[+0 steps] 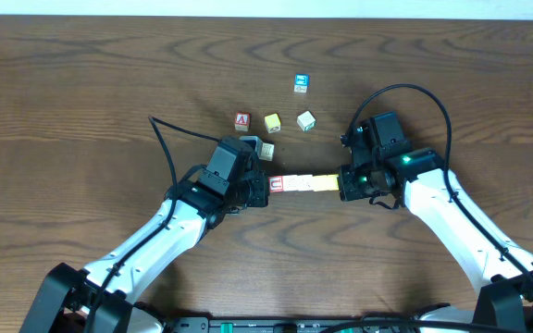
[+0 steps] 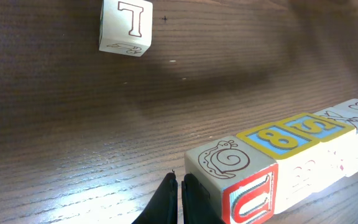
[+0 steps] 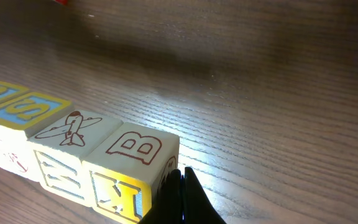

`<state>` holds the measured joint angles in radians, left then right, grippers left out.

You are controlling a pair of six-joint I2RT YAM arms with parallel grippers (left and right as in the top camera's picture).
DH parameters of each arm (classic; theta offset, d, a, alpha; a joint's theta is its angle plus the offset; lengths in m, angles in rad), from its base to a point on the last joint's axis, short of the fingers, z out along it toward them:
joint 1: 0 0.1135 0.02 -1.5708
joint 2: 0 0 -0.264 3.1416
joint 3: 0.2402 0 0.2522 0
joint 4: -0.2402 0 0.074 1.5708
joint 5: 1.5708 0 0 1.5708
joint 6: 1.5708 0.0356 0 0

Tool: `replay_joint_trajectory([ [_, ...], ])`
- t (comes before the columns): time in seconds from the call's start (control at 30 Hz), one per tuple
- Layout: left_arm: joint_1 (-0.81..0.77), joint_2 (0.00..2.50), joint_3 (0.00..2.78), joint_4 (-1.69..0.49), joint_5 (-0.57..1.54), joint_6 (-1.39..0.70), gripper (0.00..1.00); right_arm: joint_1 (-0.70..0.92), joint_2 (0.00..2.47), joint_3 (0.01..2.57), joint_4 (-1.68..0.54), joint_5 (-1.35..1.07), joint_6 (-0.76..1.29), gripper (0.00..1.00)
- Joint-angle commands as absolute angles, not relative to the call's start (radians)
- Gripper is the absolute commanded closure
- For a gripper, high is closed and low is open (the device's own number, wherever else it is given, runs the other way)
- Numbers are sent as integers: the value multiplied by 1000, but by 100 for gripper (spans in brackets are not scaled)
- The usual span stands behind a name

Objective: Lift 5 blocks

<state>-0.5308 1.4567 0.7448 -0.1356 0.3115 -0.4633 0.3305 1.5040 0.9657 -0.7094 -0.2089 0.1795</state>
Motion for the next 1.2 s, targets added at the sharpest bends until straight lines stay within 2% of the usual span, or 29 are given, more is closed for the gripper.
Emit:
replay_joint_trajectory([
  [0.0,-556,1441,793,-115,438,-446,93,375,1478,1003,-693,-401,186,99],
  [1.17,-556,1436,812,-115,438,-450,93,375,1470,1015,-700,-402,186,99],
])
